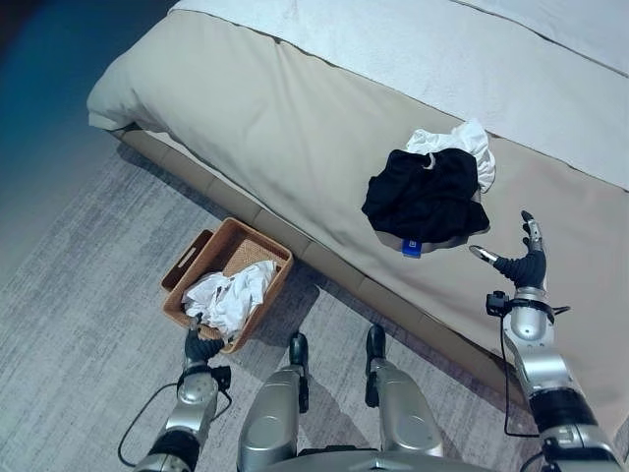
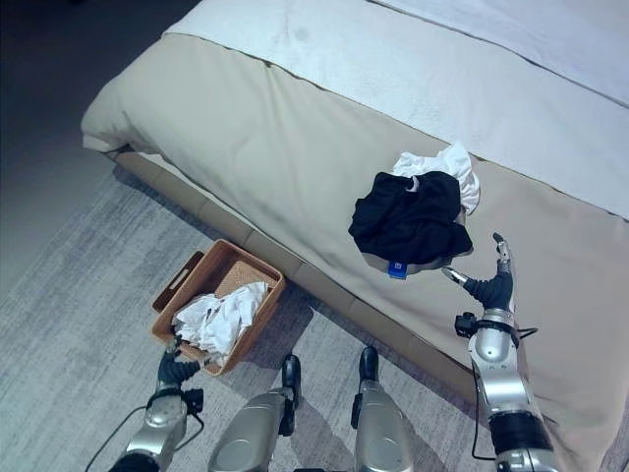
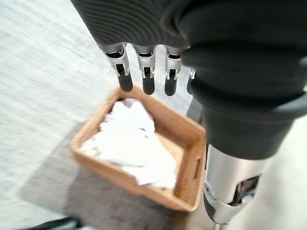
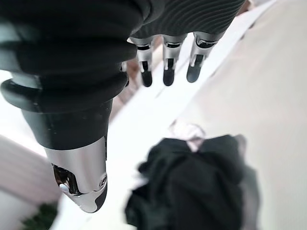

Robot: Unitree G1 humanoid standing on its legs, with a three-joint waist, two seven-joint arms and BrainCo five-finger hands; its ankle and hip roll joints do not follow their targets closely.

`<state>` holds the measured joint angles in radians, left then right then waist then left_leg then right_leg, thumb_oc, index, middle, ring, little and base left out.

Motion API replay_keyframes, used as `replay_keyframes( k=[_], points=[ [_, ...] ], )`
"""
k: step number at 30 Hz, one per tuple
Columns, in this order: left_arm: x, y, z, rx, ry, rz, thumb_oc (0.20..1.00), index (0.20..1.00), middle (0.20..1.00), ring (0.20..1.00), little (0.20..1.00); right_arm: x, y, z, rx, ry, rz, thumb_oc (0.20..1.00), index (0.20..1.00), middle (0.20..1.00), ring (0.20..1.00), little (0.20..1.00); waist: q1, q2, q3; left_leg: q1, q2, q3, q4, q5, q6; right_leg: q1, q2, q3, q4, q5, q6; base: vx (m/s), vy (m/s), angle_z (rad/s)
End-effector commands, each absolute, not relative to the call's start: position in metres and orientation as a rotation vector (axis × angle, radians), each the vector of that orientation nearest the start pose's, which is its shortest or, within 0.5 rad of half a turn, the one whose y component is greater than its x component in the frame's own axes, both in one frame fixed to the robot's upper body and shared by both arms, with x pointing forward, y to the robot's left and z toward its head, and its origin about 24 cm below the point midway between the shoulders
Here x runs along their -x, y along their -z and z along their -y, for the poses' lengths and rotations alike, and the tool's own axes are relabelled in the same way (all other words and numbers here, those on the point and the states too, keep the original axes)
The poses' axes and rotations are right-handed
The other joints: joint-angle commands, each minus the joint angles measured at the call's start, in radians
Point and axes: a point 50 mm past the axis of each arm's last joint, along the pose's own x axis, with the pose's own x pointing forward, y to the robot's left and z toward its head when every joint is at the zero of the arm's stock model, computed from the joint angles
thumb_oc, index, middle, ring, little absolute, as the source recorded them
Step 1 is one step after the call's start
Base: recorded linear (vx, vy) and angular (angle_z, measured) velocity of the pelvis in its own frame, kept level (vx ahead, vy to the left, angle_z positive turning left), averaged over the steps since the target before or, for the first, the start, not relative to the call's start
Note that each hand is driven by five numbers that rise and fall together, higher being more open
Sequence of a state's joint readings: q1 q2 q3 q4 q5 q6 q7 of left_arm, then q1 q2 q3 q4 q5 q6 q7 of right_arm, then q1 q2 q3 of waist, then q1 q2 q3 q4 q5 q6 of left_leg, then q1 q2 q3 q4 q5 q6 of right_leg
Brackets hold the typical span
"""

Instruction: Pick up clothes into the bucket

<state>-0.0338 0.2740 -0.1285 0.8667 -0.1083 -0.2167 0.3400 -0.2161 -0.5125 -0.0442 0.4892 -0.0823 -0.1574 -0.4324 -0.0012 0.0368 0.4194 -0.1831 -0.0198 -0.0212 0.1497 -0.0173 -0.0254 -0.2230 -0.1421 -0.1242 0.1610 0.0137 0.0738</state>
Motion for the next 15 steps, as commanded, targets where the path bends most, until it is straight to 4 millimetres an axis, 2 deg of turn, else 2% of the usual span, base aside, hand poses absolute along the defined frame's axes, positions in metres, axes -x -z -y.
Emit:
replay_keyframes(
  k=[1,2,3,4,5,6,9,10,11,15],
  points=[
    [-0.184,0.095,-0.253,-0.373,-0.327,-0.581,1.0,1.0,1.0,1.0,1.0,-0.293,-0.084,0.306,0.699,0.56,0.104,1.0,1.0,1.0,1.0,1.0,0.024,0.001,-0.029,-0.054,-0.041,-0.066,0.062,-0.026,0.002,-0.031,-0.068,-0.009,0.136,-0.08,0.04,-0.03,-0.054,0.2],
    [-0.184,0.095,-0.253,-0.373,-0.327,-0.581,1.0,1.0,1.0,1.0,1.0,-0.293,-0.084,0.306,0.699,0.56,0.104,1.0,1.0,1.0,1.0,1.0,0.023,0.001,-0.029,-0.054,-0.041,-0.066,0.062,-0.026,0.002,-0.031,-0.068,-0.01,0.137,-0.08,0.04,-0.04,-0.081,0.25],
    [-0.179,0.1,-0.25,-0.368,-0.317,-0.605,1.0,1.0,1.0,1.0,1.0,-0.301,-0.089,0.312,0.74,0.579,0.087,1.0,1.0,1.0,1.0,1.0,0.039,0.025,-0.022,-0.069,-0.044,-0.088,0.05,-0.008,-0.004,-0.052,-0.076,-0.028,0.166,-0.094,0.034,-0.03,-0.061,0.26],
    [-0.179,0.1,-0.25,-0.366,-0.317,-0.604,1.0,1.0,1.0,1.0,1.0,-0.302,-0.089,0.312,0.74,0.579,0.088,1.0,1.0,1.0,1.0,1.0,0.037,0.026,-0.022,-0.07,-0.045,-0.09,0.05,-0.007,-0.004,-0.054,-0.077,-0.029,0.167,-0.095,0.034,-0.06,-0.131,0.44],
    [-0.177,0.104,-0.243,-0.364,-0.293,-0.622,1.0,1.0,1.0,1.0,1.0,-0.312,-0.095,0.313,0.77,0.593,0.079,1.0,1.0,1.0,1.0,1.0,0.051,0.05,-0.009,-0.085,-0.049,-0.113,0.039,0.009,-0.01,-0.075,-0.085,-0.051,0.202,-0.114,0.028,-0.04,-0.068,0.39],
    [-0.177,0.104,-0.243,-0.364,-0.294,-0.621,1.0,1.0,1.0,1.0,1.0,-0.312,-0.096,0.313,0.77,0.593,0.08,1.0,1.0,1.0,1.0,1.0,0.049,0.051,-0.011,-0.089,-0.05,-0.114,0.036,0.014,-0.01,-0.077,-0.084,-0.052,0.198,-0.109,0.028,-0.06,-0.109,0.46],
    [-0.176,0.11,-0.223,-0.354,-0.237,-0.639,1.0,1.0,1.0,1.0,1.0,-0.332,-0.115,0.313,0.828,0.63,0.095,1.0,1.0,1.0,1.0,1.0,0.065,0.093,0.018,-0.126,-0.055,-0.151,0.014,0.046,-0.018,-0.129,-0.1,-0.087,0.256,-0.136,0.017,-0.05,-0.09,0.4],
    [-0.177,0.11,-0.223,-0.352,-0.238,-0.638,1.0,1.0,1.0,1.0,1.0,-0.332,-0.115,0.313,0.828,0.63,0.097,1.0,1.0,1.0,1.0,1.0,0.063,0.093,0.018,-0.127,-0.056,-0.152,0.014,0.046,-0.018,-0.13,-0.101,-0.088,0.257,-0.137,0.017,-0.09,-0.145,0.37],
    [-0.181,0.111,-0.211,-0.336,-0.202,-0.628,1.0,1.0,1.0,1.0,1.0,-0.341,-0.123,0.318,0.844,0.665,0.077,1.0,1.0,1.0,1.0,1.0,0.07,0.112,0.038,-0.154,-0.055,-0.168,0.001,0.069,-0.026,-0.16,-0.104,-0.106,0.279,-0.147,0.012,-0.09,-0.093,0.39],
    [-0.195,0.105,-0.187,-0.317,-0.121,-0.571,1.0,1.0,1.0,1.0,1.0,-0.358,-0.15,0.325,0.952,0.702,0.049,1.0,1.0,1.0,1.0,1.0,0.076,0.14,0.08,-0.202,-0.049,-0.18,-0.02,0.104,-0.04,-0.225,-0.106,-0.123,0.315,-0.157,0.004,-0.08,-0.088,0.31]
  ],
)
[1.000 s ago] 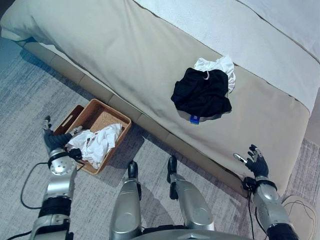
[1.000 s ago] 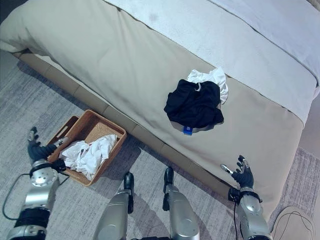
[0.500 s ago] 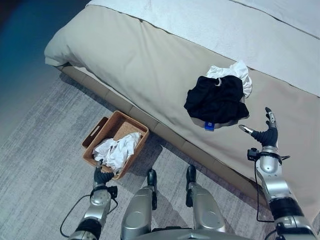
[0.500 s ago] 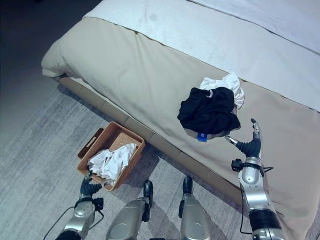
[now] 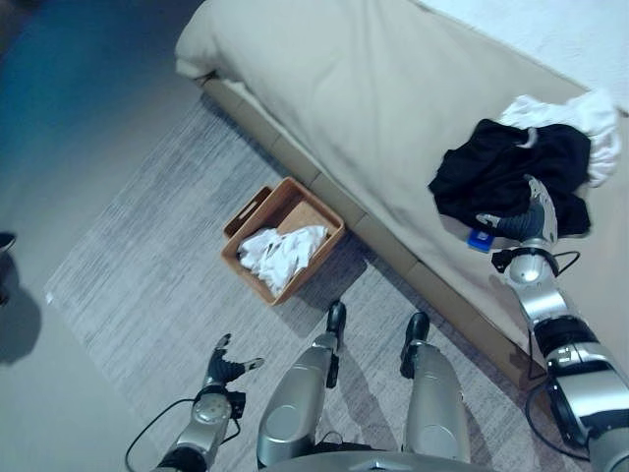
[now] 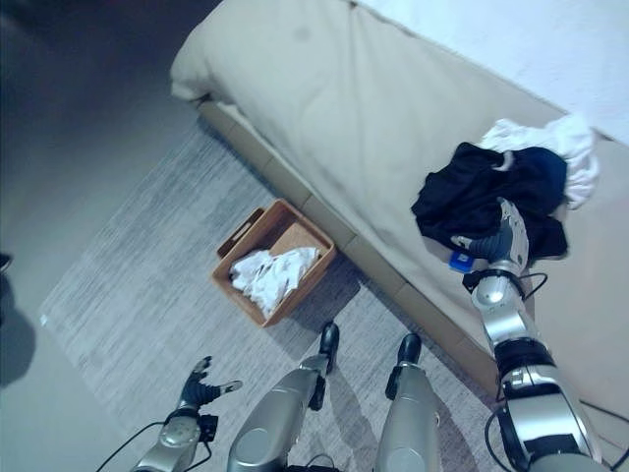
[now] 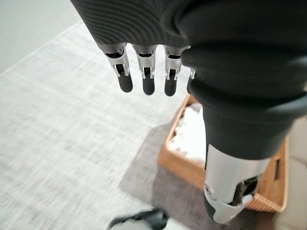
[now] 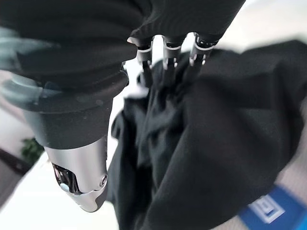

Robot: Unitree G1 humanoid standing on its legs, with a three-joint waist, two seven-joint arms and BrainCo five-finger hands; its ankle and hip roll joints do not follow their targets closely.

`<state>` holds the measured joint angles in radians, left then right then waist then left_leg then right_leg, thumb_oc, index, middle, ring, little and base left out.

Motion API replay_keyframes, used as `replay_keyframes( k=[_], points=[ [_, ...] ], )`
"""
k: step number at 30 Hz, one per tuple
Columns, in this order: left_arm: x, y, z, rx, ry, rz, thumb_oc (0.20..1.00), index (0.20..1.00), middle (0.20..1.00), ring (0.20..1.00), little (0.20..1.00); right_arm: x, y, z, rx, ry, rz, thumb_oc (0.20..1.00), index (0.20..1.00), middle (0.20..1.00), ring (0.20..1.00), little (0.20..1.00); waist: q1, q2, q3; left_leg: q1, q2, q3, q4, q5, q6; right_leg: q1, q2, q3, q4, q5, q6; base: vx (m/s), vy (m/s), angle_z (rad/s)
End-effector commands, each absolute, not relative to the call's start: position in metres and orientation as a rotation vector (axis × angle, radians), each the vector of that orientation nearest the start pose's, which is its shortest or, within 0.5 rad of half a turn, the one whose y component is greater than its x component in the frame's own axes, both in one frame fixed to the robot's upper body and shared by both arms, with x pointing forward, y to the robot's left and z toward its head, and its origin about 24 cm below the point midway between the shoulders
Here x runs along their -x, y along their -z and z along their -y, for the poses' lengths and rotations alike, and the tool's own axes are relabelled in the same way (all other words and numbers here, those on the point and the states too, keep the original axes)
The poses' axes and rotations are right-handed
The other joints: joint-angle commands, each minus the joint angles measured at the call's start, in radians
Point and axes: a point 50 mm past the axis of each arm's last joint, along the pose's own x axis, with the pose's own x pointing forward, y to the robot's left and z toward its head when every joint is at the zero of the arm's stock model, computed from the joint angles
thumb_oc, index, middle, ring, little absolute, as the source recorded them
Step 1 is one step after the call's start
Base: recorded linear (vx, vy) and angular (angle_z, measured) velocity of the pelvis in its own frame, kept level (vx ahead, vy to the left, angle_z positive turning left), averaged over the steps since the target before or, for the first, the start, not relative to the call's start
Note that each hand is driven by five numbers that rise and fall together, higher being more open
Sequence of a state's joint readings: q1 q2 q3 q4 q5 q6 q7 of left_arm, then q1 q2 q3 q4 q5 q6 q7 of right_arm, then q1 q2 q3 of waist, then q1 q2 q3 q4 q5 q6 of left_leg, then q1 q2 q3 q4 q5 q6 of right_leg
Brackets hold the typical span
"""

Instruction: Pick up clothes into the bucket

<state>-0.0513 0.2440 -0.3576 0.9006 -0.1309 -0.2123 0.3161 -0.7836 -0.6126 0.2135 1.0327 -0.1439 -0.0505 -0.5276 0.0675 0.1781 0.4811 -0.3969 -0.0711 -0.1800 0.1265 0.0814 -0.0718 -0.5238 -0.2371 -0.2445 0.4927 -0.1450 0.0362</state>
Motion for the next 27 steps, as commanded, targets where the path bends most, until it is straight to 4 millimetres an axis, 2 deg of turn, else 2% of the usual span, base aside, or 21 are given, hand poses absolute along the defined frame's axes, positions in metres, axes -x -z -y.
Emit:
replay_keyframes(
  k=[1,2,3,4,5,6,7,10,11,12,14,16,21,24,25,26,27],
  points=[
    [-0.197,0.104,-0.18,-0.314,-0.096,-0.558,1.0,1.0,1.0,1.0,1.0,-0.359,-0.153,0.331,1.019,0.711,0.015,1.0,1.0,1.0,1.0,1.0,0.009,0.006,0.03,0.001,0.005,-0.024,-0.003,0.014,0.005,0.059,-0.011,-0.005,-0.007,0.0,0.041,0.04,-0.108,0.21],
    [-0.2,0.103,-0.175,-0.318,-0.073,-0.552,1.0,1.0,1.0,1.0,1.0,-0.36,-0.157,0.335,1.084,0.721,-0.008,1.0,1.0,1.0,1.0,1.0,0.01,0.006,0.038,0.006,0.005,-0.029,-0.006,-0.004,0.0,0.053,-0.014,0.004,0.013,-0.035,0.046,-0.03,-0.049,0.19],
    [-0.2,0.103,-0.174,-0.317,-0.073,-0.549,1.0,1.0,1.0,1.0,1.0,-0.36,-0.158,0.335,1.084,0.723,-0.005,1.0,1.0,1.0,1.0,1.0,0.01,0.013,0.039,-0.011,0.006,-0.03,-0.004,0.02,0.002,0.041,-0.014,-0.005,0.005,-0.004,0.04,-0.02,-0.039,0.14],
    [-0.202,0.103,-0.17,-0.314,-0.055,-0.548,1.0,1.0,1.0,1.0,1.0,-0.363,-0.164,0.337,1.159,0.711,-0.025,1.0,1.0,1.0,1.0,1.0,0.011,0.017,0.039,-0.03,0.005,-0.034,-0.009,0.027,0.001,0.019,-0.013,-0.005,0.012,-0.005,0.039,0.0,-0.034,0.19],
    [-0.204,0.104,-0.164,-0.325,-0.023,-0.549,1.0,1.0,1.0,1.0,1.0,-0.366,-0.173,0.339,1.273,0.708,-0.052,1.0,1.0,1.0,1.0,1.0,0.008,0.012,0.039,-0.032,0.011,-0.037,-0.022,0.016,-0.006,0.003,-0.014,0.002,0.03,-0.04,0.043,0.0,-0.033,0.15],
    [-0.205,0.103,-0.163,-0.324,-0.023,-0.545,1.0,1.0,1.0,1.0,1.0,-0.367,-0.175,0.339,1.272,0.711,-0.049,1.0,1.0,1.0,1.0,1.0,0.01,0.02,0.039,-0.052,0.012,-0.039,-0.02,0.04,-0.005,-0.011,-0.012,-0.007,0.02,-0.007,0.036,0.07,-0.093,0.19],
    [-0.206,0.103,-0.158,-0.344,0.011,-0.541,1.0,1.0,1.0,1.0,1.0,-0.37,-0.184,0.339,1.344,0.704,-0.068,1.0,1.0,1.0,1.0,1.0,0.01,0.016,0.039,-0.055,0.012,-0.041,-0.031,0.024,-0.009,-0.032,-0.016,0.002,0.046,-0.046,0.042,-0.02,-0.033,-0.02],
    [-0.21,0.102,-0.154,-0.347,0.028,-0.54,1.0,1.0,1.0,1.0,1.0,-0.371,-0.19,0.342,1.373,0.698,-0.109,1.0,1.0,1.0,1.0,1.0,0.013,0.015,0.039,-0.074,0.014,-0.047,-0.033,0.027,-0.011,-0.054,-0.015,0.003,0.055,-0.05,0.041,0.03,-0.069,0.09],
    [-0.212,0.101,-0.153,-0.343,0.032,-0.537,1.0,1.0,1.0,1.0,1.0,-0.371,-0.194,0.345,1.359,0.711,-0.131,0.934,0.934,0.934,0.934,0.934,0.016,0.016,0.039,-0.08,0.012,-0.05,-0.032,0.028,-0.011,-0.061,-0.016,0.001,0.058,-0.05,0.041,0.01,-0.061,0.03],
    [-0.213,0.101,-0.153,-0.332,0.037,-0.541,1.0,1.0,1.0,1.0,1.0,-0.368,-0.197,0.354,1.346,0.693,-0.205,0.432,0.432,0.432,0.432,0.432,0.025,0.02,0.039,-0.089,0.011,-0.058,-0.031,0.031,-0.012,-0.074,-0.019,-0.001,0.071,-0.052,0.04,0.01,-0.061,0.03],
    [-0.214,0.1,-0.152,-0.318,0.039,-0.54,1.0,1.0,1.0,1.0,1.0,-0.369,-0.203,0.355,1.309,0.711,-0.2,0.2,0.2,0.2,0.2,0.2,0.026,0.021,0.039,-0.093,0.008,-0.063,-0.031,0.032,-0.012,-0.079,-0.022,-0.002,0.074,-0.054,0.04,0.01,-0.044,0.06],
    [-0.216,0.099,-0.15,-0.297,0.042,-0.542,1.0,1.0,1.0,1.0,1.0,-0.364,-0.211,0.364,1.248,0.731,-0.209,0.2,0.2,0.2,0.2,0.2,0.033,0.022,0.039,-0.09,0.004,-0.073,-0.035,0.033,-0.011,-0.082,-0.03,-0.006,0.083,-0.057,0.042,0.02,-0.016,0.07],
    [-0.221,0.096,-0.15,-0.298,0.033,-0.531,1.0,1.0,1.0,1.0,1.0,-0.364,-0.226,0.365,1.18,0.777,-0.136,0.2,0.2,0.2,0.2,0.2,0.033,0.01,0.039,-0.082,0.003,-0.077,-0.045,0.032,-0.007,-0.081,-0.032,-0.001,0.075,-0.051,0.047,0.01,-0.002,0.02],
    [-0.226,0.094,-0.152,-0.294,0.012,-0.52,1.0,1.0,1.0,1.0,1.0,-0.371,-0.24,0.352,1.103,0.787,-0.016,0.2,0.2,0.2,0.2,0.2,0.023,-0.008,0.039,-0.067,0.009,-0.069,-0.048,0.027,-0.005,-0.069,-0.023,0.01,0.057,-0.04,0.051,-0.03,0.024,0.0],
    [-0.228,0.092,-0.153,-0.293,0.005,-0.51,1.0,1.0,1.0,1.0,1.0,-0.373,-0.248,0.347,1.051,0.793,0.042,0.2,0.2,0.2,0.2,0.2,0.021,-0.008,0.039,-0.084,0.012,-0.067,-0.043,0.048,-0.004,-0.075,-0.018,0.004,0.039,-0.004,0.046,-0.07,0.082,-0.04],
    [-0.229,0.091,-0.154,-0.295,0.001,-0.505,1.0,1.0,1.0,1.0,1.0,-0.375,-0.252,0.343,1.012,0.781,0.083,0.2,0.2,0.2,0.2,0.2,0.018,-0.015,0.039,-0.074,0.015,-0.06,-0.041,0.045,-0.004,-0.064,-0.013,0.009,0.029,0.002,0.047,-0.05,0.107,-0.09],
    [-0.232,0.087,-0.156,-0.298,-0.004,-0.476,1.0,1.0,1.0,1.0,1.0,-0.378,-0.268,0.331,0.886,0.765,0.204,0.2,0.2,0.2,0.2,0.2,0.006,-0.033,0.039,-0.051,0.018,-0.048,-0.038,0.036,-0.003,-0.037,-0.006,0.023,0.007,0.011,0.052,0.03,0.056,-0.12]
  ],
)
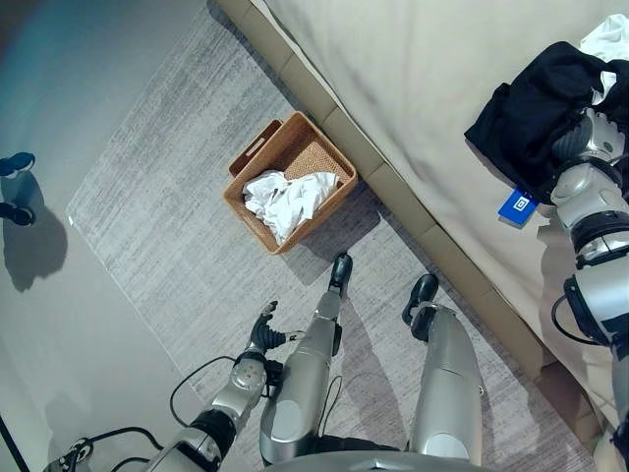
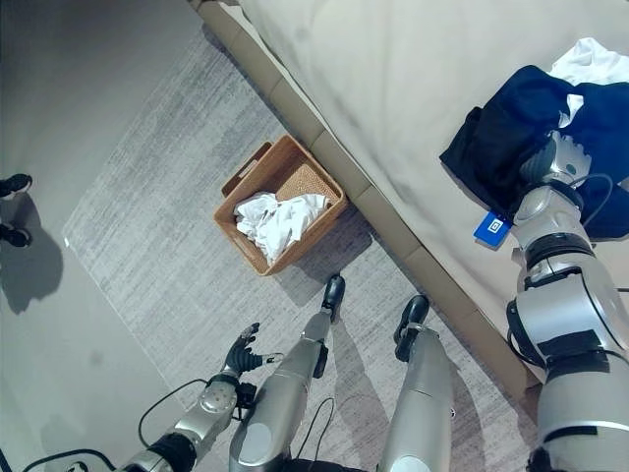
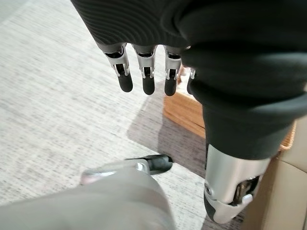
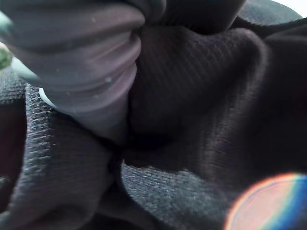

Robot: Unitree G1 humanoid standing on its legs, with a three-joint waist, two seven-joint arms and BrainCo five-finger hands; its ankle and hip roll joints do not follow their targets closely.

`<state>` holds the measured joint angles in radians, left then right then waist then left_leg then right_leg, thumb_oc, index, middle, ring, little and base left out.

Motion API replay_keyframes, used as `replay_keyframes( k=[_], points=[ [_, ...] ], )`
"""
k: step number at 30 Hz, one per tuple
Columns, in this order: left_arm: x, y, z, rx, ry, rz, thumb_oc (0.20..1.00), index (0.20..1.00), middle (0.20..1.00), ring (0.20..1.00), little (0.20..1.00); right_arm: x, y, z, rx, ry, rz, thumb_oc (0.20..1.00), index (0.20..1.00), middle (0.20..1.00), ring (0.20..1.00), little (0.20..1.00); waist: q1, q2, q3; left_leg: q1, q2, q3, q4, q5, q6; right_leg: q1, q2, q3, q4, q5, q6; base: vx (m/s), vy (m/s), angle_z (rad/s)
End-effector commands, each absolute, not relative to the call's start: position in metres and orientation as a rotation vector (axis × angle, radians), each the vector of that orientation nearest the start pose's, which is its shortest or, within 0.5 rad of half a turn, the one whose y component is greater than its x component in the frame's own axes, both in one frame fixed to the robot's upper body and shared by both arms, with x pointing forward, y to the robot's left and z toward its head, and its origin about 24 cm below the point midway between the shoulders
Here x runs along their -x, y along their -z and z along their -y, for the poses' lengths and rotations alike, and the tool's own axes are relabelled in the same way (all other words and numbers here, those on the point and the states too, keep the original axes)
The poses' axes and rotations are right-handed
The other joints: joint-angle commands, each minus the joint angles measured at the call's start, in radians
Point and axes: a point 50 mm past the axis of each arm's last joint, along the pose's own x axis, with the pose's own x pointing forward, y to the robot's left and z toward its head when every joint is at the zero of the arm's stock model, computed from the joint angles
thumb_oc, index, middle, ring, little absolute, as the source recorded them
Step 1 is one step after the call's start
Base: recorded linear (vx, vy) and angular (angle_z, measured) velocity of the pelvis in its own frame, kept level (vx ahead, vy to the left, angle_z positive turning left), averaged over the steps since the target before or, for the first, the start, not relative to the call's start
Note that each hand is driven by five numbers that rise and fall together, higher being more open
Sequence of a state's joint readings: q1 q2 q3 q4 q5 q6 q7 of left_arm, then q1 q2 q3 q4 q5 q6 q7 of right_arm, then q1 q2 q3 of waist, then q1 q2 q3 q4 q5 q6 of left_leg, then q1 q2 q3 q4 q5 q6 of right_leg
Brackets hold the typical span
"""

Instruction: Pick up clothes into the bucket

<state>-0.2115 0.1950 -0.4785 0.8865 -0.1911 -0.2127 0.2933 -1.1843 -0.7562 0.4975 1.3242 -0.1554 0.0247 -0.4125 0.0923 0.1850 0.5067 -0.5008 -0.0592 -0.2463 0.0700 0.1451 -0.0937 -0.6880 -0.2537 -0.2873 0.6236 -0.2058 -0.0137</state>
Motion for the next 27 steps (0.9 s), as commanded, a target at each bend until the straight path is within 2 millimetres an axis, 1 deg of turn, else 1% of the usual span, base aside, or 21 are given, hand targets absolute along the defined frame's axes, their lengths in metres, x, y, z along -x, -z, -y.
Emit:
replay_keyframes(
  k=[1,3,4,5,6,8,10,11,12,13,14,15,16,18,19,21,22,23,24,25,27],
  points=[
    [-0.232,0.087,-0.156,-0.299,-0.004,-0.476,1.0,1.0,1.0,1.0,1.0,-0.378,-0.267,0.331,0.886,0.764,0.203,0.2,0.2,0.2,0.2,0.2,-0.018,-0.04,0.013,0.054,0.006,0.019,0.018,-0.028,0.019,0.128,0.012,0.066,-0.125,0.072,0.102,0.02,0.059,-0.11],
    [-0.236,0.081,-0.163,-0.302,-0.022,-0.445,1.0,1.0,1.0,1.0,1.0,-0.378,-0.283,0.322,0.803,0.745,0.3,0.2,0.2,0.2,0.2,0.2,-0.03,-0.062,0.013,0.086,0.013,0.037,0.02,-0.039,0.021,0.159,0.024,0.084,-0.148,0.084,0.107,0.01,0.059,-0.21],
    [-0.239,0.077,-0.166,-0.306,-0.029,-0.421,1.0,1.0,1.0,1.0,1.0,-0.377,-0.296,0.315,0.8,0.731,0.373,0.2,0.2,0.2,0.2,0.2,-0.038,-0.076,0.013,0.103,0.016,0.051,0.022,-0.046,0.021,0.179,0.031,0.095,-0.162,0.091,0.11,0.03,0.096,-0.38],
    [-0.245,0.068,-0.172,-0.315,-0.037,-0.37,1.0,1.0,1.0,1.0,1.0,-0.373,-0.316,0.301,0.802,0.698,0.502,0.2,0.2,0.2,0.2,0.2,-0.052,-0.104,0.01,0.142,0.025,0.073,0.027,-0.06,0.024,0.223,0.046,0.112,-0.189,0.104,0.115,0.02,0.071,-0.35],
    [-0.245,0.068,-0.172,-0.316,-0.037,-0.37,1.0,1.0,1.0,1.0,1.0,-0.373,-0.316,0.301,0.801,0.698,0.501,0.2,0.2,0.2,0.2,0.2,-0.051,-0.104,0.012,0.145,0.025,0.074,0.026,-0.06,0.024,0.226,0.047,0.112,-0.19,0.104,0.115,0.07,0.096,-0.61],
    [-0.249,0.056,-0.177,-0.324,-0.034,-0.304,1.0,1.0,1.0,1.0,1.0,-0.361,-0.332,0.294,0.795,0.679,0.63,0.2,0.2,0.2,0.2,0.2,-0.075,-0.129,-0.025,0.187,0.03,0.101,0.033,-0.082,0.027,0.277,0.061,0.134,-0.232,0.119,0.122,0.07,0.093,-0.59],
    [-0.251,0.051,-0.18,-0.326,-0.034,-0.28,1.0,1.0,1.0,1.0,1.0,-0.357,-0.334,0.292,0.802,0.668,0.662,0.2,0.2,0.2,0.2,0.2,-0.08,-0.135,-0.044,0.202,0.033,0.112,0.033,-0.087,0.028,0.298,0.066,0.138,-0.252,0.128,0.125,0.08,0.072,-0.33],
    [-0.254,0.039,-0.182,-0.302,-0.024,-0.224,1.0,1.0,1.0,1.0,1.0,-0.348,-0.337,0.29,0.798,0.651,0.724,0.2,0.2,0.2,0.2,0.2,-0.095,-0.145,-0.078,0.245,0.032,0.133,0.039,-0.111,0.03,0.346,0.071,0.153,-0.276,0.131,0.132,0.06,0.073,-0.28],
    [-0.254,0.039,-0.182,-0.303,-0.024,-0.224,1.0,1.0,1.0,1.0,1.0,-0.348,-0.337,0.29,0.797,0.652,0.723,0.2,0.2,0.2,0.2,0.2,-0.093,-0.145,-0.08,0.243,0.032,0.133,0.037,-0.107,0.031,0.346,0.072,0.153,-0.282,0.137,0.132,0.14,0.132,-0.38],
    [-0.257,0.025,-0.184,-0.289,-0.012,-0.16,1.0,1.0,1.0,1.0,1.0,-0.34,-0.337,0.289,0.786,0.64,0.773,0.2,0.2,0.2,0.2,0.2,-0.109,-0.154,-0.112,0.284,0.029,0.157,0.043,-0.132,0.035,0.389,0.079,0.17,-0.303,0.138,0.138,0.05,0.07,-0.36],
    [-0.257,0.025,-0.185,-0.291,-0.012,-0.16,1.0,1.0,1.0,1.0,1.0,-0.339,-0.336,0.289,0.785,0.641,0.771,0.2,0.2,0.2,0.2,0.2,-0.106,-0.155,-0.113,0.283,0.03,0.158,0.041,-0.128,0.036,0.389,0.08,0.17,-0.308,0.144,0.138,0.16,0.104,-0.47],
    [-0.26,0.013,-0.188,-0.277,0.006,-0.112,1.0,1.0,1.0,1.0,1.0,-0.334,-0.329,0.288,0.795,0.611,0.782,0.2,0.2,0.2,0.2,0.2,-0.115,-0.158,-0.154,0.325,0.028,0.178,0.044,-0.151,0.039,0.434,0.084,0.185,-0.334,0.139,0.143,0.08,0.045,-0.38],
    [-0.259,0.013,-0.188,-0.279,0.006,-0.113,1.0,1.0,1.0,1.0,1.0,-0.334,-0.328,0.289,0.794,0.612,0.78,0.2,0.2,0.2,0.2,0.2,-0.113,-0.159,-0.155,0.324,0.029,0.179,0.042,-0.147,0.039,0.434,0.085,0.185,-0.34,0.146,0.143,0.13,0.066,-0.5],
    [-0.261,0.0,-0.19,-0.248,0.015,-0.059,1.0,1.0,1.0,1.0,1.0,-0.328,-0.321,0.286,0.786,0.581,0.797,0.2,0.2,0.2,0.2,0.2,-0.124,-0.159,-0.195,0.356,0.028,0.196,0.04,-0.161,0.042,0.467,0.089,0.196,-0.362,0.15,0.146,0.1,0.052,-0.39],
    [-0.263,-0.012,-0.189,-0.204,0.044,-0.018,1.0,1.0,1.0,1.0,1.0,-0.323,-0.312,0.287,0.779,0.551,0.793,0.2,0.2,0.2,0.2,0.2,-0.131,-0.165,-0.236,0.39,0.028,0.209,0.038,-0.175,0.043,0.509,0.091,0.205,-0.396,0.155,0.152,0.13,0.043,-0.22],
    [-0.264,-0.017,-0.19,-0.197,0.058,-0.005,1.0,1.0,1.0,1.0,1.0,-0.322,-0.305,0.285,0.777,0.524,0.778,0.2,0.2,0.2,0.2,0.2,-0.132,-0.169,-0.257,0.409,0.03,0.218,0.036,-0.182,0.043,0.533,0.093,0.207,-0.417,0.162,0.154,0.1,0.017,-0.17],
    [-0.268,-0.032,-0.189,-0.174,0.088,0.05,1.0,1.0,1.0,1.0,1.0,-0.32,-0.297,0.278,0.775,0.448,0.767,0.2,0.2,0.2,0.2,0.2,-0.14,-0.173,-0.297,0.436,0.03,0.23,0.032,-0.192,0.041,0.567,0.096,0.213,-0.45,0.168,0.158,0.1,0.0,-0.21],
    [-0.269,-0.037,-0.189,-0.178,0.103,0.067,1.0,1.0,1.0,1.0,1.0,-0.32,-0.291,0.276,0.769,0.413,0.755,0.2,0.2,0.2,0.2,0.2,-0.141,-0.175,-0.316,0.451,0.034,0.236,0.03,-0.197,0.041,0.586,0.097,0.215,-0.467,0.17,0.159,0.12,0.001,-0.3],
    [-0.271,-0.044,-0.188,-0.181,0.121,0.092,1.0,1.0,1.0,1.0,1.0,-0.319,-0.287,0.271,0.768,0.373,0.751,0.2,0.2,0.2,0.2,0.2,-0.142,-0.178,-0.331,0.465,0.035,0.242,0.027,-0.201,0.04,0.603,0.098,0.217,-0.482,0.174,0.16,0.06,0.002,-0.22],
    [-0.271,-0.044,-0.188,-0.182,0.121,0.091,1.0,1.0,1.0,1.0,1.0,-0.319,-0.286,0.271,0.767,0.373,0.75,0.2,0.2,0.2,0.2,0.2,-0.141,-0.179,-0.33,0.468,0.035,0.243,0.026,-0.201,0.04,0.606,0.098,0.217,-0.484,0.175,0.16,0.04,0.0,-0.17],
    [-0.281,-0.067,-0.184,-0.203,0.168,0.167,1.0,1.0,1.0,1.0,1.0,-0.32,-0.278,0.259,0.75,0.254,0.726,0.2,0.2,0.2,0.2,0.2,-0.145,-0.184,-0.365,0.495,0.039,0.256,0.02,-0.208,0.039,0.64,0.101,0.222,-0.512,0.182,0.164,0.06,-0.007,-0.11]
  ],
)
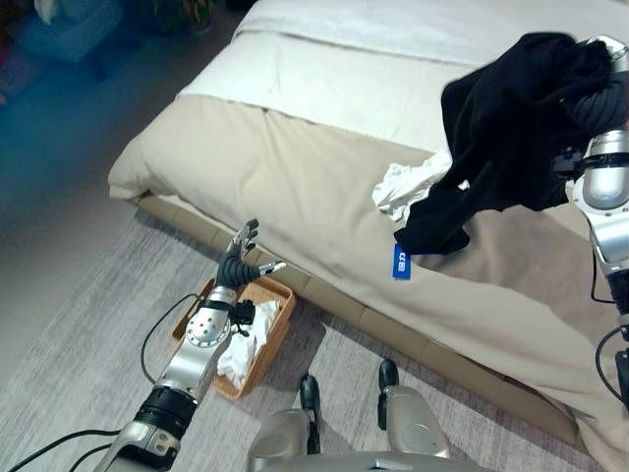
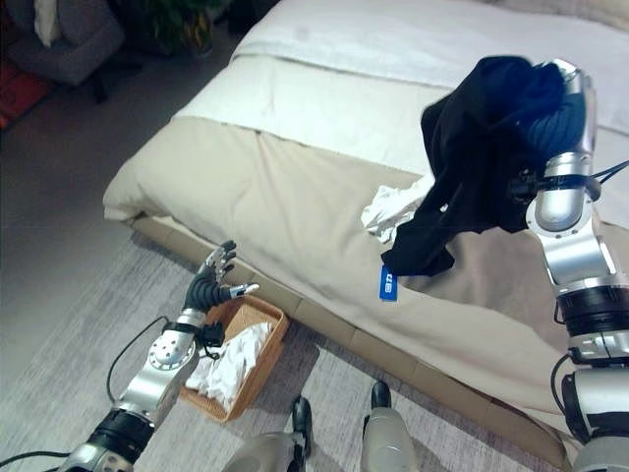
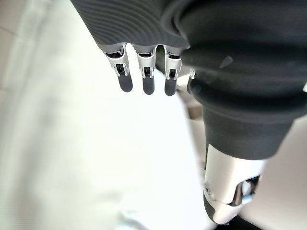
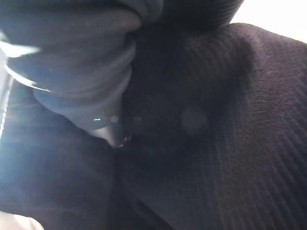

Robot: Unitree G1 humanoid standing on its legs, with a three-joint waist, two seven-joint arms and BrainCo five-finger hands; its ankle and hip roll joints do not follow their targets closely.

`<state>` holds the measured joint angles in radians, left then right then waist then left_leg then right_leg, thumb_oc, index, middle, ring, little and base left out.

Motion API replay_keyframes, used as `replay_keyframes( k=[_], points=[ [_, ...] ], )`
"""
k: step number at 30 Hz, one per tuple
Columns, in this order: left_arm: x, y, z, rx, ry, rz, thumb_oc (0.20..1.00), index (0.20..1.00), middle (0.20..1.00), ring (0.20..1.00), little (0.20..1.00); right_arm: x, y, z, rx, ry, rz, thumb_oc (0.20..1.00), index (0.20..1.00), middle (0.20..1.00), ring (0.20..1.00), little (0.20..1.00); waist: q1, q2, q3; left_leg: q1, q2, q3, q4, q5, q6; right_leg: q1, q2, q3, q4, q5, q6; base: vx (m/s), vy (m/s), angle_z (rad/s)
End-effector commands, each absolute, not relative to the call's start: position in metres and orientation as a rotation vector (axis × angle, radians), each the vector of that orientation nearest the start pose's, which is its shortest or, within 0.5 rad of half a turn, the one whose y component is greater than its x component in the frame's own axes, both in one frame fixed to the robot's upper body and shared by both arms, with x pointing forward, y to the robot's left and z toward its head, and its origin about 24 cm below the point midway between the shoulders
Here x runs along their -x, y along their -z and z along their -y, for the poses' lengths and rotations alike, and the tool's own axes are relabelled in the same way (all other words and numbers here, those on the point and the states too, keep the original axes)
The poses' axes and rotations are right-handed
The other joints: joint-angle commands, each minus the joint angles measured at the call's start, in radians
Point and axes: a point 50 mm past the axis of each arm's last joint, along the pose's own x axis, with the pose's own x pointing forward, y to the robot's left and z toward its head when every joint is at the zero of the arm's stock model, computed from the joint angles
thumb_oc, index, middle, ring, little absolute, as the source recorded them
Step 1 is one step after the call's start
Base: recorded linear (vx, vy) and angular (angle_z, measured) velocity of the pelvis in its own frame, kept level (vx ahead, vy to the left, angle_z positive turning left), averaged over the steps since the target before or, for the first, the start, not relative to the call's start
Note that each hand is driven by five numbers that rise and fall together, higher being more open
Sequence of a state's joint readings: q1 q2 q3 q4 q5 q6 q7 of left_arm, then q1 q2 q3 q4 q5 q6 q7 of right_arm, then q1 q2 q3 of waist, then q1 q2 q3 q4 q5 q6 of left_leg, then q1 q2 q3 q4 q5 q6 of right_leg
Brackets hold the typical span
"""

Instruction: Pick up clothes into the bucket

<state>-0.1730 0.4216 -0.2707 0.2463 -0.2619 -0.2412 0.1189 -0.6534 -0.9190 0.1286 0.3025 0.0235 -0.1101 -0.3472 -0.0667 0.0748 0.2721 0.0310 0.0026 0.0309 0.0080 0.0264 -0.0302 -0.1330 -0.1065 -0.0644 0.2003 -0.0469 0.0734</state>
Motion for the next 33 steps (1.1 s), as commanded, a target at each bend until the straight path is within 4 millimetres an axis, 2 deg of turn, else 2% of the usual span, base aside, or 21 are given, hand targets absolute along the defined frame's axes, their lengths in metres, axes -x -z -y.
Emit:
replay_keyframes(
  k=[1,2,3,5,9,11,12,13,14,15,16,17,18,19,20,21,23,24,28,31,33],
  points=[
    [-0.282,-0.071,-0.184,-0.204,0.174,0.179,1.0,1.0,1.0,1.0,1.0,-0.319,-0.274,0.259,0.753,0.231,0.703,0.2,0.2,0.2,0.2,0.2,0.013,-0.076,-0.144,-0.025,-0.02,-0.014,0.077,-0.092,-0.024,0.096,-0.047,-0.001,-0.099,0.024,0.076,0.09,-0.021,-0.16],
    [-0.287,-0.088,-0.177,-0.218,0.225,0.242,1.0,1.0,1.0,1.0,1.0,-0.318,-0.266,0.248,0.732,0.114,0.678,0.2,0.2,0.2,0.2,0.2,0.013,-0.084,-0.167,-0.003,-0.017,-0.005,0.071,-0.096,-0.025,0.124,-0.045,0.002,-0.119,0.029,0.078,0.07,-0.02,-0.15],
    [-0.287,-0.088,-0.177,-0.218,0.226,0.242,1.0,1.0,1.0,1.0,1.0,-0.317,-0.266,0.249,0.732,0.114,0.677,0.2,0.2,0.2,0.2,0.2,0.014,-0.084,-0.166,-0.001,-0.017,-0.005,0.07,-0.096,-0.025,0.126,-0.044,0.002,-0.121,0.03,0.079,0.05,-0.015,-0.12],
    [-0.294,-0.103,-0.166,-0.233,0.289,0.286,1.0,1.0,1.0,1.0,1.0,-0.315,-0.26,0.235,0.742,-0.033,0.644,0.2,0.2,0.2,0.2,0.2,0.012,-0.092,-0.194,0.024,-0.013,0.006,0.068,-0.104,-0.026,0.157,-0.045,0.005,-0.144,0.036,0.078,0.04,-0.011,-0.1],
    [-0.301,-0.112,-0.153,-0.258,0.367,0.306,1.0,1.0,1.0,1.0,1.0,-0.312,-0.26,0.221,0.756,-0.16,0.629,0.2,0.2,0.2,0.2,0.2,0.012,-0.095,-0.209,0.045,-0.012,0.016,0.067,-0.11,-0.026,0.183,-0.044,0.006,-0.16,0.041,0.079,0.01,-0.003,-0.03],
    [-0.307,-0.121,-0.139,-0.296,0.451,0.323,1.0,1.0,1.0,1.0,1.0,-0.309,-0.263,0.204,0.793,-0.277,0.635,0.2,0.2,0.2,0.2,0.2,0.01,-0.096,-0.219,0.058,-0.011,0.021,0.068,-0.113,-0.026,0.197,-0.045,0.008,-0.165,0.042,0.08,0.0,0.0,0.0],
    [-0.307,-0.121,-0.139,-0.296,0.451,0.323,1.0,1.0,1.0,1.0,1.0,-0.308,-0.263,0.204,0.793,-0.277,0.634,0.2,0.2,0.2,0.2,0.2,0.01,-0.097,-0.218,0.059,-0.011,0.021,0.068,-0.113,-0.026,0.198,-0.044,0.008,-0.165,0.042,0.08,0.02,0.01,-0.05],
    [-0.31,-0.129,-0.127,-0.311,0.515,0.341,1.0,1.0,1.0,1.0,1.0,-0.305,-0.263,0.193,0.798,-0.361,0.637,0.2,0.2,0.2,0.2,0.2,0.009,-0.097,-0.224,0.066,-0.011,0.022,0.067,-0.113,-0.026,0.21,-0.046,0.008,-0.17,0.043,0.08,0.01,0.006,-0.06],
    [-0.31,-0.129,-0.127,-0.311,0.515,0.342,1.0,1.0,1.0,1.0,1.0,-0.305,-0.263,0.193,0.799,-0.361,0.637,0.2,0.2,0.2,0.2,0.2,0.01,-0.097,-0.223,0.067,-0.01,0.022,0.067,-0.113,-0.026,0.21,-0.046,0.007,-0.17,0.043,0.08,0.02,0.009,-0.06],
    [-0.312,-0.136,-0.116,-0.306,0.564,0.361,1.0,1.0,1.0,1.0,1.0,-0.301,-0.264,0.18,0.785,-0.44,0.653,0.2,0.2,0.2,0.2,0.2,0.009,-0.098,-0.227,0.074,-0.011,0.021,0.066,-0.113,-0.025,0.219,-0.047,0.005,-0.174,0.043,0.08,0.01,0.002,-0.04],
    [-0.312,-0.136,-0.116,-0.306,0.564,0.362,1.0,1.0,1.0,1.0,1.0,-0.3,-0.264,0.18,0.786,-0.44,0.653,0.2,0.2,0.2,0.2,0.2,0.009,-0.097,-0.226,0.075,-0.011,0.02,0.065,-0.113,-0.025,0.219,-0.047,0.005,-0.174,0.043,0.08,0.01,0.006,-0.03],
    [-0.313,-0.14,-0.103,-0.296,0.612,0.373,1.0,1.0,1.0,1.0,1.0,-0.296,-0.264,0.168,0.753,-0.523,0.661,0.2,0.2,0.2,0.2,0.2,0.008,-0.1,-0.228,0.08,-0.011,0.018,0.064,-0.113,-0.025,0.226,-0.047,0.002,-0.176,0.044,0.081,0.01,0.004,-0.04],
    [-0.313,-0.14,-0.103,-0.296,0.612,0.373,1.0,1.0,1.0,1.0,1.0,-0.296,-0.264,0.168,0.753,-0.523,0.661,0.2,0.2,0.2,0.2,0.2,0.008,-0.099,-0.227,0.08,-0.011,0.018,0.064,-0.113,-0.025,0.226,-0.047,0.002,-0.177,0.044,0.081,0.01,0.008,-0.03],
    [-0.314,-0.146,-0.089,-0.282,0.66,0.391,1.0,1.0,1.0,1.0,1.0,-0.291,-0.265,0.154,0.729,-0.609,0.677,0.2,0.2,0.2,0.2,0.2,0.006,-0.101,-0.23,0.082,-0.011,0.015,0.062,-0.111,-0.025,0.229,-0.048,-0.001,-0.177,0.045,0.081,0.0,0.0,0.0],
    [-0.314,-0.146,-0.089,-0.281,0.66,0.392,1.0,1.0,1.0,1.0,1.0,-0.291,-0.266,0.154,0.729,-0.609,0.677,0.2,0.2,0.2,0.2,0.2,0.006,-0.101,-0.229,0.083,-0.011,0.015,0.062,-0.111,-0.025,0.23,-0.048,-0.001,-0.178,0.045,0.081,0.0,0.0,0.0],
    [-0.314,-0.151,-0.076,-0.272,0.707,0.401,1.0,1.0,1.0,1.0,1.0,-0.287,-0.267,0.143,0.701,-0.669,0.692,0.2,0.2,0.2,0.2,0.2,0.004,-0.101,-0.23,0.085,-0.01,0.014,0.059,-0.11,-0.025,0.232,-0.047,-0.005,-0.177,0.045,0.082,0.0,0.0,0.0],
    [-0.314,-0.153,-0.07,-0.27,0.724,0.408,1.0,1.0,1.0,1.0,1.0,-0.285,-0.267,0.139,0.691,-0.689,0.704,0.2,0.2,0.2,0.2,0.2,0.002,-0.101,-0.229,0.087,-0.011,0.013,0.057,-0.109,-0.025,0.233,-0.047,-0.006,-0.177,0.044,0.082,0.0,0.0,0.0],
    [-0.314,-0.157,-0.061,-0.268,0.754,0.415,1.0,1.0,1.0,1.0,1.0,-0.281,-0.268,0.129,0.668,-0.734,0.722,0.2,0.2,0.2,0.2,0.2,0.002,-0.101,-0.23,0.087,-0.011,0.009,0.055,-0.108,-0.025,0.235,-0.048,-0.009,-0.177,0.045,0.083,0.0,0.0,0.0],
    [-0.317,-0.155,-0.045,-0.276,0.78,0.402,1.0,1.0,1.0,1.0,1.0,-0.277,-0.271,0.115,0.64,-0.787,0.762,0.2,0.2,0.2,0.2,0.2,0.0,-0.102,-0.23,0.087,-0.011,0.002,0.054,-0.105,-0.025,0.237,-0.052,-0.015,-0.175,0.045,0.082,0.0,0.0,0.0],
    [-0.317,-0.155,-0.036,-0.28,0.805,0.399,1.0,1.0,1.0,1.0,1.0,-0.274,-0.272,0.112,0.612,-0.8,0.776,0.2,0.2,0.2,0.2,0.2,-0.002,-0.103,-0.232,0.079,-0.013,0.0,0.054,-0.097,-0.024,0.232,-0.056,-0.018,-0.175,0.051,0.083,0.0,0.0,0.0],
    [-0.312,-0.155,-0.02,-0.23,0.877,0.371,1.0,1.0,1.0,1.0,1.0,-0.271,-0.274,0.109,0.58,-0.805,0.799,0.2,0.2,0.2,0.2,0.2,-0.008,-0.101,-0.228,0.077,-0.015,-0.005,0.055,-0.095,-0.024,0.231,-0.056,-0.022,-0.174,0.052,0.083,-0.01,0.007,0.02]
  ],
)
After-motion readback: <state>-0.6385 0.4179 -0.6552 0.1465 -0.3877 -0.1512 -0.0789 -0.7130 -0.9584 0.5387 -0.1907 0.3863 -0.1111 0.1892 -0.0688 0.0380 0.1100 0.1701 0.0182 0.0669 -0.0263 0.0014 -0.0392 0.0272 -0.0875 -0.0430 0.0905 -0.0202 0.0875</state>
